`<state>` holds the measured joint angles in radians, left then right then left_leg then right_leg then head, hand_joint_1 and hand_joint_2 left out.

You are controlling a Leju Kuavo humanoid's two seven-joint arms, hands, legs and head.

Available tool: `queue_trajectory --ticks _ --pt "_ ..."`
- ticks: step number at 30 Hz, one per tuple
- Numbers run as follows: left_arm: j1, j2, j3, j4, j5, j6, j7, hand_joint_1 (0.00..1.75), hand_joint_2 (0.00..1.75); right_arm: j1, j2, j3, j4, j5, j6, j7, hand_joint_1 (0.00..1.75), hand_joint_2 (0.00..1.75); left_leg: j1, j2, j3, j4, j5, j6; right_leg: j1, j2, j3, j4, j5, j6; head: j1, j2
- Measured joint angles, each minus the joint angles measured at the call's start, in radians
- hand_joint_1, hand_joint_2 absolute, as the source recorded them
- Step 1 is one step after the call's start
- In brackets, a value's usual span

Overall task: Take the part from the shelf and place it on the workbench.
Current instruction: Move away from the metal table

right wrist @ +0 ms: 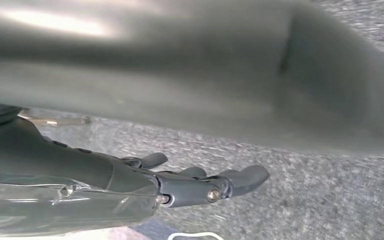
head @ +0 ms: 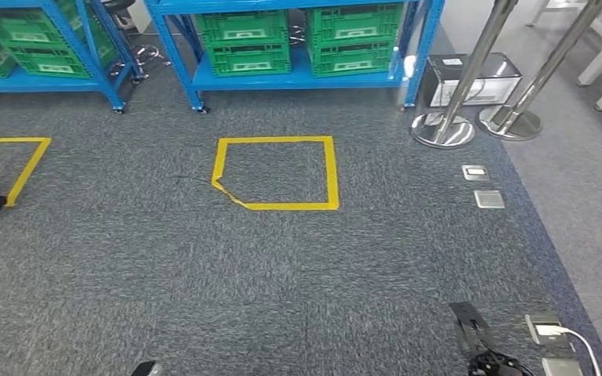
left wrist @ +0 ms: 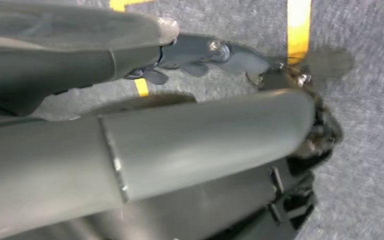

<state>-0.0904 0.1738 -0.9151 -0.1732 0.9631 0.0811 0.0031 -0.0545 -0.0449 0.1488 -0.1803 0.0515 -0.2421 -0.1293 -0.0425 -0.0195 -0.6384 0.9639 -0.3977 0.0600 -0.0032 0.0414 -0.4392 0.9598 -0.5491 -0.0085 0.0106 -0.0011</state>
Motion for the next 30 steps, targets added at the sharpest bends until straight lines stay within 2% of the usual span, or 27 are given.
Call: queue_trajectory --ticks 3,4,6,8,9,10,11,13,14,15,17,19,20,21,23,24,25,26,28,29,30 --pt "-0.001 -0.002 0.0 0.0 0.001 0.001 -0.002 0.0 0.0 -0.001 -0.003 0.001 0.0 -0.005 -0.004 -0.004 0.0 0.0 0.008 0.005 0.046 -0.037 -0.005 -0.001 0.003 -0.003 0.029 0.005 0.001 0.009 0.0 0.0" --pt "-0.002 -0.002 0.0 0.0 0.001 0.001 -0.002 0.0 0.0 -0.001 -0.003 0.002 0.0 -0.007 -0.004 -0.005 0.0 0.0 0.011 0.007 0.061 -0.045 -0.006 0.0 0.004 -0.008 0.026 0.02 -0.005 0.011 0.002 0.0" --pt "-0.006 -0.004 0.0 0.0 0.001 0.001 -0.003 0.0 0.0 -0.004 -0.003 0.003 0.0 -0.01 -0.003 -0.005 0.0 0.0 0.014 0.008 0.084 -0.053 -0.015 -0.002 0.003 -0.022 -0.02 0.11 -0.036 0.02 0.009 0.0" --pt "-0.007 -0.007 0.0 0.0 0.001 0.001 -0.003 0.0 0.0 -0.004 -0.004 0.004 0.0 -0.011 -0.002 -0.005 0.0 0.0 0.019 0.008 0.105 -0.055 -0.032 -0.003 -0.002 -0.028 -0.096 0.228 -0.091 0.033 0.016 0.0" --pt "-0.006 -0.009 0.0 0.0 0.001 0.001 -0.003 0.0 0.0 -0.003 -0.005 0.004 0.0 -0.012 -0.002 -0.005 0.0 0.0 0.022 0.008 0.116 -0.055 -0.041 -0.006 -0.005 -0.029 -0.126 0.259 -0.108 0.039 0.021 0.0" --pt "-0.004 -0.011 0.0 0.0 0.002 0.001 -0.003 0.0 0.0 -0.002 -0.005 0.004 0.0 -0.012 -0.002 -0.004 0.0 0.0 0.025 0.008 0.129 -0.054 -0.051 -0.01 -0.008 -0.03 -0.143 0.258 -0.107 0.044 0.024 0.0" --pt "-0.002 -0.012 0.0 0.0 0.002 0.001 -0.003 0.0 0.0 -0.002 -0.005 0.004 0.0 -0.012 -0.001 -0.004 0.0 0.0 0.029 0.008 0.144 -0.053 -0.062 -0.014 -0.012 -0.031 -0.145 0.224 -0.08 0.049 0.027 0.0" --pt "0.0 -0.013 0.0 0.0 0.003 0.001 -0.003 0.0 0.0 0.0 -0.006 0.005 0.001 -0.012 0.0 -0.003 0.0 0.0 0.034 0.008 0.173 -0.051 -0.085 -0.026 -0.019 -0.034 -0.13 0.105 0.024 0.058 0.033 0.0" --pt "-0.001 -0.012 0.0 0.0 0.004 0.001 -0.003 0.0 0.0 0.001 -0.006 0.006 0.002 -0.012 0.001 -0.003 0.0 0.0 0.035 0.008 0.179 -0.049 -0.093 -0.032 -0.02 -0.035 -0.124 0.055 0.061 0.057 0.035 0.0" --pt "-0.002 -0.011 0.0 0.0 0.004 0.002 -0.003 0.0 0.0 0.001 -0.007 0.007 0.003 -0.012 0.001 -0.002 0.0 0.0 0.036 0.007 0.182 -0.047 -0.099 -0.038 -0.019 -0.036 -0.122 0.027 0.085 0.048 0.036 0.0" --pt "-0.004 -0.011 0.0 0.001 0.006 0.003 -0.003 0.0 0.0 0.0 -0.007 0.009 0.004 -0.012 0.002 -0.002 0.0 0.87 0.035 0.006 0.182 -0.044 -0.104 -0.048 -0.014 -0.035 -0.118 0.014 0.084 0.022 0.034 0.0" --pt "-0.003 -0.01 0.0 0.001 0.007 0.003 -0.003 0.0 0.0 0.0 -0.007 0.01 0.004 -0.012 0.003 -0.004 0.0 1.75 0.036 0.008 0.182 -0.028 -0.113 -0.059 -0.016 -0.032 -0.102 0.009 0.085 0.006 0.029 0.0" --pt "-0.004 -0.01 0.0 0.0 0.008 0.003 -0.003 0.0 0.0 -0.001 -0.007 0.01 0.004 -0.012 0.003 -0.005 0.0 1.75 0.038 0.009 0.168 0.003 -0.126 -0.064 -0.018 -0.032 -0.094 0.006 0.084 0.002 0.023 0.0" --pt "-0.006 -0.01 0.0 0.0 0.008 0.003 -0.003 0.0 0.0 -0.002 -0.008 0.01 0.004 -0.012 0.003 -0.006 0.0 1.75 0.04 0.01 0.138 0.058 -0.146 -0.07 -0.019 -0.032 -0.089 0.003 0.082 -0.002 0.016 0.0" --pt "-0.009 -0.012 0.0 0.0 0.01 0.003 -0.003 0.0 0.0 -0.003 -0.008 0.01 0.004 -0.012 0.003 -0.006 0.0 1.75 0.045 0.011 0.047 0.203 -0.197 -0.079 -0.017 -0.033 -0.084 0.003 0.076 -0.007 0.004 0.0" --pt "-0.008 -0.013 0.0 0.0 0.011 0.003 -0.003 0.0 0.0 -0.003 -0.008 0.011 0.004 -0.012 0.003 -0.006 0.0 1.75 0.047 0.011 0.006 0.258 -0.211 -0.081 -0.016 -0.032 -0.081 0.003 0.073 -0.009 0.003 0.0" --pt "-0.007 -0.013 0.0 0.0 0.012 0.004 -0.003 0.0 0.0 -0.003 -0.008 0.011 0.004 -0.012 0.004 -0.006 0.0 1.75 0.048 0.011 -0.018 0.28 -0.205 -0.081 -0.016 -0.032 -0.077 0.003 0.069 -0.009 0.002 0.0" --pt "-0.006 -0.014 0.0 0.0 0.012 0.004 -0.003 0.0 0.0 -0.003 -0.008 0.011 0.004 -0.012 0.004 -0.006 0.0 1.75 0.048 0.011 -0.024 0.263 -0.179 -0.079 -0.016 -0.031 -0.07 0.003 0.065 -0.009 0.001 0.0" --pt "-0.006 -0.014 0.0 0.0 0.013 0.005 -0.003 0.0 0.0 -0.003 -0.008 0.011 0.004 -0.012 0.005 -0.006 0.0 1.75 0.047 0.011 0.013 0.137 -0.087 -0.07 -0.016 -0.029 -0.057 0.002 0.056 -0.006 -0.003 0.0" --pt "-0.007 -0.014 0.0 0.0 0.013 0.005 -0.003 0.0 0.0 -0.004 -0.008 0.011 0.004 -0.012 0.006 -0.006 0.0 1.75 0.045 0.012 0.035 0.069 -0.06 -0.064 -0.014 -0.027 -0.051 0.003 0.052 -0.003 -0.005 0.0" --pt "-0.008 -0.014 0.0 0.0 0.014 0.005 -0.003 0.0 0.0 -0.004 -0.008 0.012 0.004 -0.012 0.007 -0.006 0.0 1.75 0.042 0.012 0.052 0.022 -0.051 -0.058 -0.013 -0.027 -0.049 0.003 0.048 0.001 -0.006 0.0"
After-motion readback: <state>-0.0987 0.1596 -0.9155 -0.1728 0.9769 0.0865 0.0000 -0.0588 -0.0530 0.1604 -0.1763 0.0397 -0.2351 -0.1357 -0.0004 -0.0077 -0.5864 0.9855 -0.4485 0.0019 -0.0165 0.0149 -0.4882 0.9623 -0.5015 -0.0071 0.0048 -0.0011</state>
